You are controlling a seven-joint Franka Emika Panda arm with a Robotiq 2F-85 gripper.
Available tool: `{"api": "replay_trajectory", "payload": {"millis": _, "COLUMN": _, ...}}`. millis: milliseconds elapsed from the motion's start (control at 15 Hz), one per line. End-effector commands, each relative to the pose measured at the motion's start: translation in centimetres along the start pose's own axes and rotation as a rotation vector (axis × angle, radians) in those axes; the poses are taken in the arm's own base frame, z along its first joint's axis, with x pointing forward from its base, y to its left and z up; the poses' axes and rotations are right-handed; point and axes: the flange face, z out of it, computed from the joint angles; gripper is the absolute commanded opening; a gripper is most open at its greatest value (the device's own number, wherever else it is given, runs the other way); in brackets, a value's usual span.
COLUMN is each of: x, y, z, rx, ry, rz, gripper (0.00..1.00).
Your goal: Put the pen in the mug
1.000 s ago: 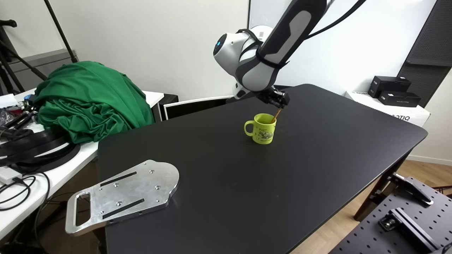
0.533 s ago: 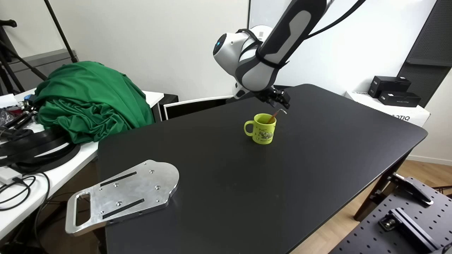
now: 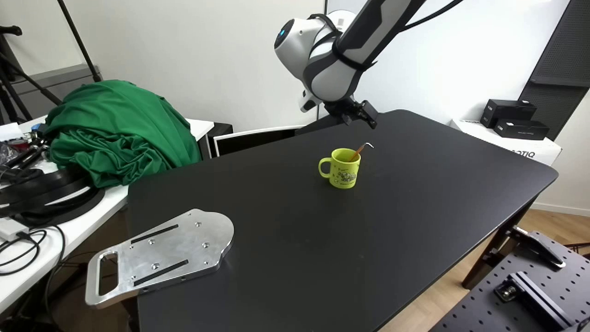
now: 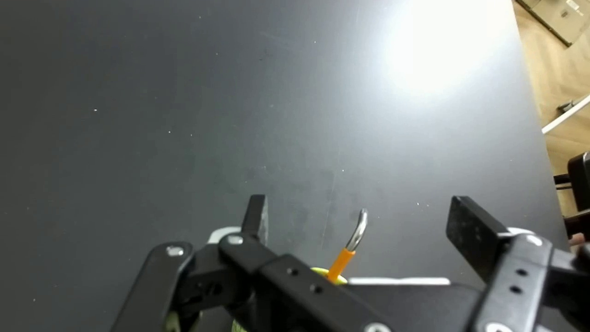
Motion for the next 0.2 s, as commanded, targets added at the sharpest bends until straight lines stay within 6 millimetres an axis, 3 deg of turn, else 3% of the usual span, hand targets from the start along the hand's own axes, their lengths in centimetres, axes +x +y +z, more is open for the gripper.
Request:
{"api": "replay_trajectory", "payload": {"millis": 0, "x": -0.01, "y": 0.02, "z": -0.17, "rx": 0.000, "ry": 0.002, "rz": -0.002, "gripper": 1.00}}
{"api": "replay_trajectory", "payload": {"millis": 133, "x": 0.06, "y": 0.00, "z": -0.16, "rx": 0.000, "ry": 0.002, "rz": -0.004, "gripper": 1.00}}
